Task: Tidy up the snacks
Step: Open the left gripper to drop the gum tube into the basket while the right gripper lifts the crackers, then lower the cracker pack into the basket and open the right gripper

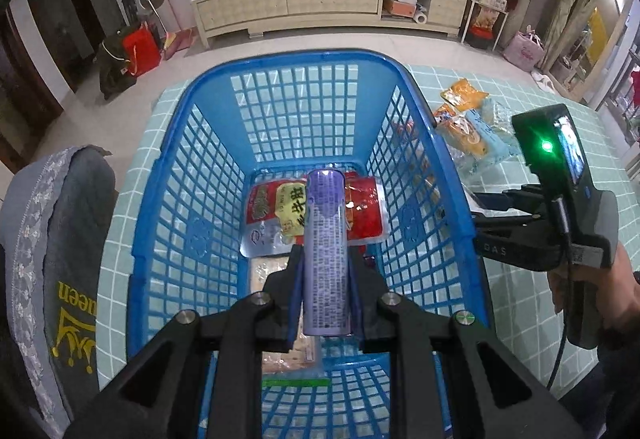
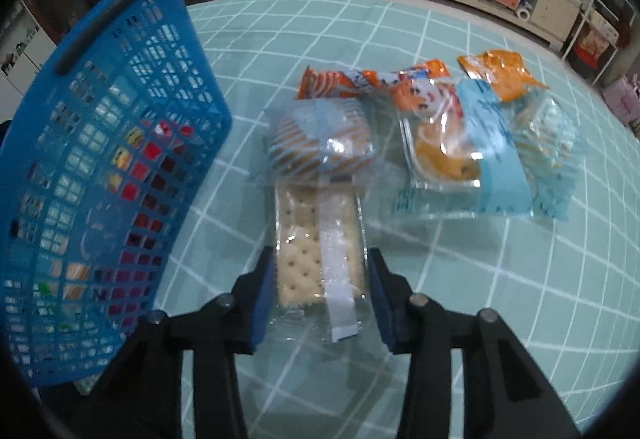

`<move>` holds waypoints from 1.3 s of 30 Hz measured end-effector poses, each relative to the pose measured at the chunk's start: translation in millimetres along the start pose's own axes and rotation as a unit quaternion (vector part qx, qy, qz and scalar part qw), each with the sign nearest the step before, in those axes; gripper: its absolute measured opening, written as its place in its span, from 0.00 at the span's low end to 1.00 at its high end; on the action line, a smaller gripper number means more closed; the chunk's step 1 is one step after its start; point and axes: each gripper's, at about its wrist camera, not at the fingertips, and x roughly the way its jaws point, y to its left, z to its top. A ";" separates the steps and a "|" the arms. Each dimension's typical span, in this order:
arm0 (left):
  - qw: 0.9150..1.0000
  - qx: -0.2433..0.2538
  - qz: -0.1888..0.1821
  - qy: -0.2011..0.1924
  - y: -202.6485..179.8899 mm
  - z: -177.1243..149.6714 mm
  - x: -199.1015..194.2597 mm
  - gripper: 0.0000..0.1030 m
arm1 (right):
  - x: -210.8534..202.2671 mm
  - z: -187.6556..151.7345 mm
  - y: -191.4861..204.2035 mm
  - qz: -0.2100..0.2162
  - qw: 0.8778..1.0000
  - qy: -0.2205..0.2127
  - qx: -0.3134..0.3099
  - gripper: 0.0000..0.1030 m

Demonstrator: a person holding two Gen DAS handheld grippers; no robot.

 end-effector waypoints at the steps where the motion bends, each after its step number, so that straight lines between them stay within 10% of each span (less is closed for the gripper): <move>1: 1.000 -0.001 -0.002 0.003 -0.2 -0.8 0.8 0.18 | -3.5 -5.0 -1.1 0.005 1.000 0.002 0.003 0.46; 13: 1.000 -0.006 -0.020 0.006 -0.9 -5.6 6.1 0.22 | -53.9 -46.3 4.0 0.039 0.999 -0.018 0.021 0.46; 30: 0.995 0.026 -0.021 -0.098 0.1 -22.4 -84.1 0.70 | -169.9 -49.0 44.4 0.036 0.994 -0.101 0.001 0.46; 39: 0.992 0.033 -0.001 -0.124 34.2 -36.9 -112.0 0.79 | -192.0 -36.2 106.3 0.038 0.991 -0.122 -0.045 0.46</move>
